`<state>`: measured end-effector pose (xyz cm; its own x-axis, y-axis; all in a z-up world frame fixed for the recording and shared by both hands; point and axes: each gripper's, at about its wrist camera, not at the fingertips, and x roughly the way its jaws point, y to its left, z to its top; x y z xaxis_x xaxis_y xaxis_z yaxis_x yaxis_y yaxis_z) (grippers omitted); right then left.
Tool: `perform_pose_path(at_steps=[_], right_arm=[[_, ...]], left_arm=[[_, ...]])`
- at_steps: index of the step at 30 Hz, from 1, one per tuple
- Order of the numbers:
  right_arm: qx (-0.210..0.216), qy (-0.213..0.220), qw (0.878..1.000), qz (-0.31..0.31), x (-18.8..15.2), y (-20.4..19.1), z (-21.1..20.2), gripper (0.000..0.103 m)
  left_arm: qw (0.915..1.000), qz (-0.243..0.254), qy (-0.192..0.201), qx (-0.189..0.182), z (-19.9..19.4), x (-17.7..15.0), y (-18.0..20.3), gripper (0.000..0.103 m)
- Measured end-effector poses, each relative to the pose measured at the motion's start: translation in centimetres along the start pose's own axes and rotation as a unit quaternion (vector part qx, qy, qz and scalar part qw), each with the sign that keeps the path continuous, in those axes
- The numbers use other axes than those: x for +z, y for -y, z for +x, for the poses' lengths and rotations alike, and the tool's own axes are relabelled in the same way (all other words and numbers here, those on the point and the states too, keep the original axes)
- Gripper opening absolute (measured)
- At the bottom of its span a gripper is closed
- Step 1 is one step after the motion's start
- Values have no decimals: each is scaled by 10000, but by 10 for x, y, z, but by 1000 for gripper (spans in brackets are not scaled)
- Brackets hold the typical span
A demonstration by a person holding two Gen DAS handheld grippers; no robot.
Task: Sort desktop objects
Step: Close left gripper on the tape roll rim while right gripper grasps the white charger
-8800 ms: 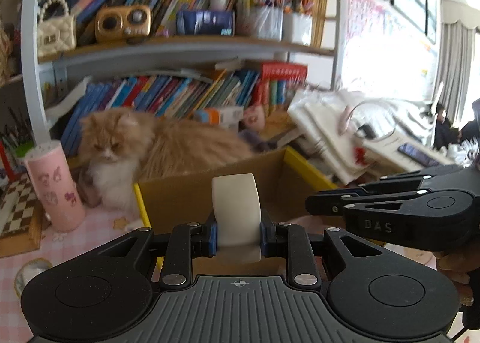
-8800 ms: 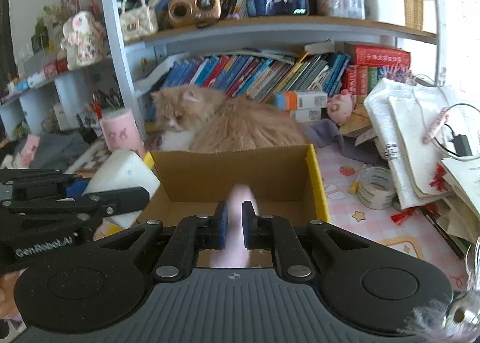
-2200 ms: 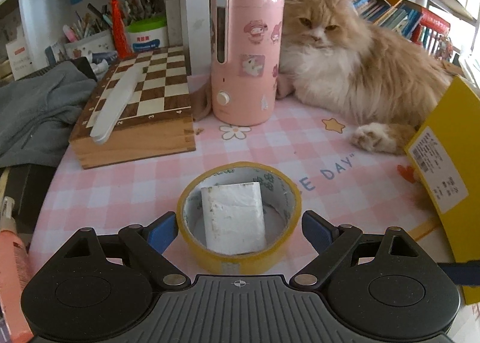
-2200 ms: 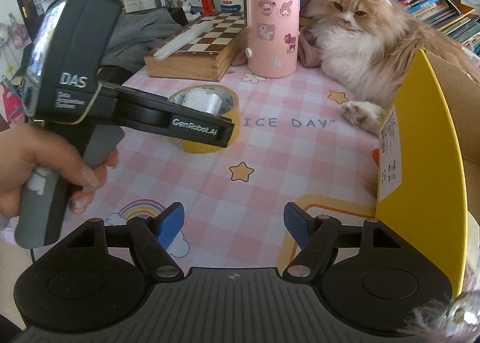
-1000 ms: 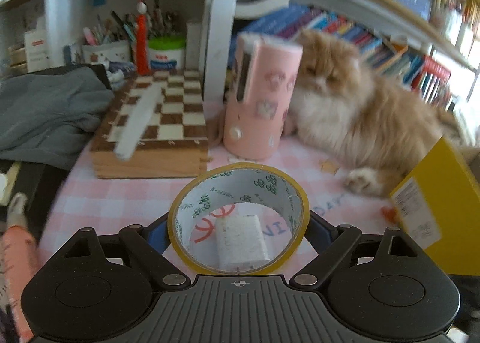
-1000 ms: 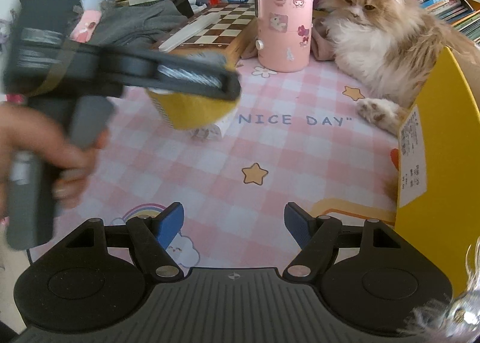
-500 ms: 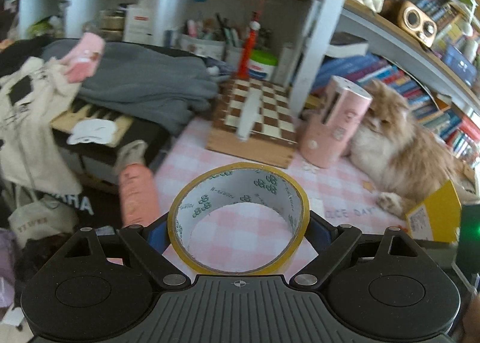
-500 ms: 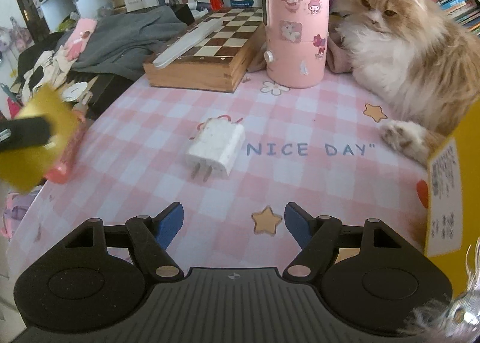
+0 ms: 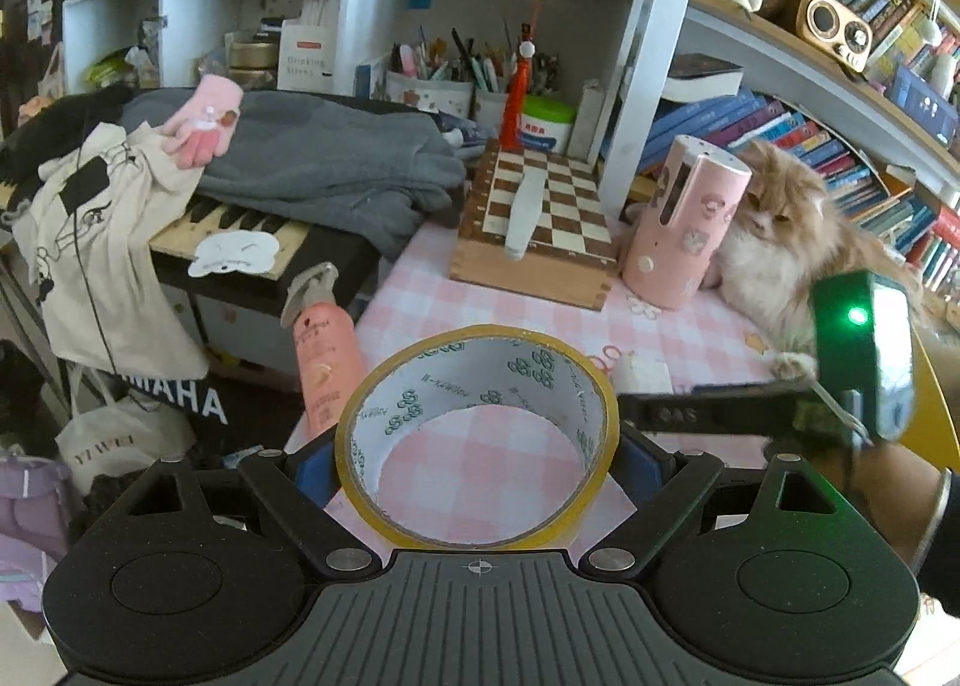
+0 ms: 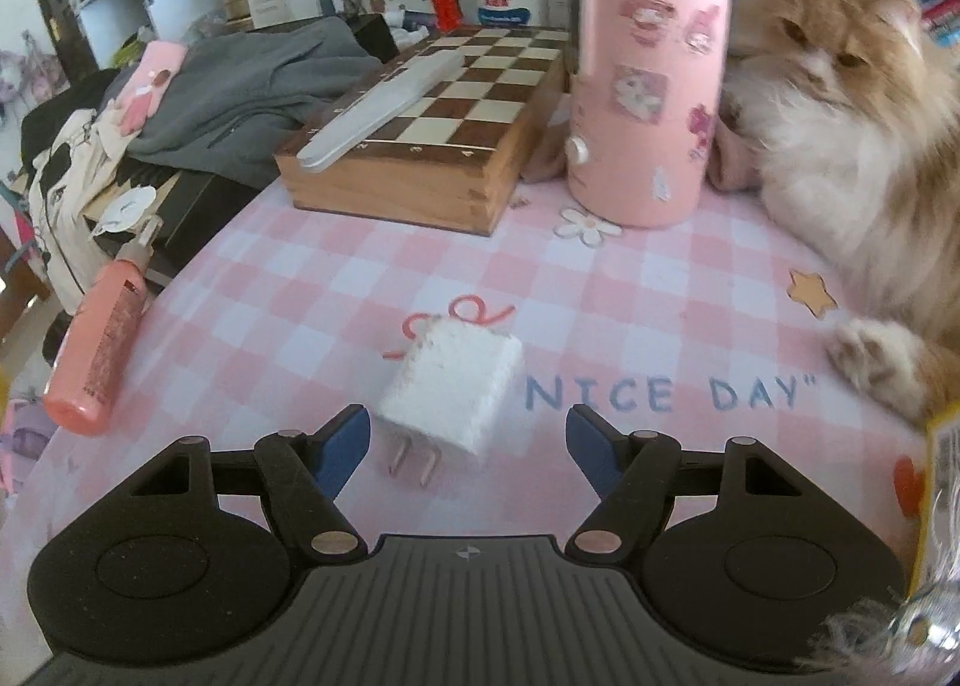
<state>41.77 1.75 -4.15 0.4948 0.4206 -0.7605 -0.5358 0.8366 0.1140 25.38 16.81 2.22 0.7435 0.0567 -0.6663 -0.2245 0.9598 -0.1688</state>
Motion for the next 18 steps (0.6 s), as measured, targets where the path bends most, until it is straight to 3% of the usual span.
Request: perform_pose_path(at_steps=[4, 8, 18], right_arm=[[-45, 1, 9999, -106, 4, -3, 9, 69], [-12, -23, 9998, -178, 6, -6, 16, 55], [-94, 39, 9996, -279, 1, -9, 7, 45]], left_arm=[[10000, -36, 23, -22, -3, -3, 0, 91], [10000, -73, 27, -27, -4, -5, -1, 91], [9997, -64, 112, -185, -9, -5, -2, 91]])
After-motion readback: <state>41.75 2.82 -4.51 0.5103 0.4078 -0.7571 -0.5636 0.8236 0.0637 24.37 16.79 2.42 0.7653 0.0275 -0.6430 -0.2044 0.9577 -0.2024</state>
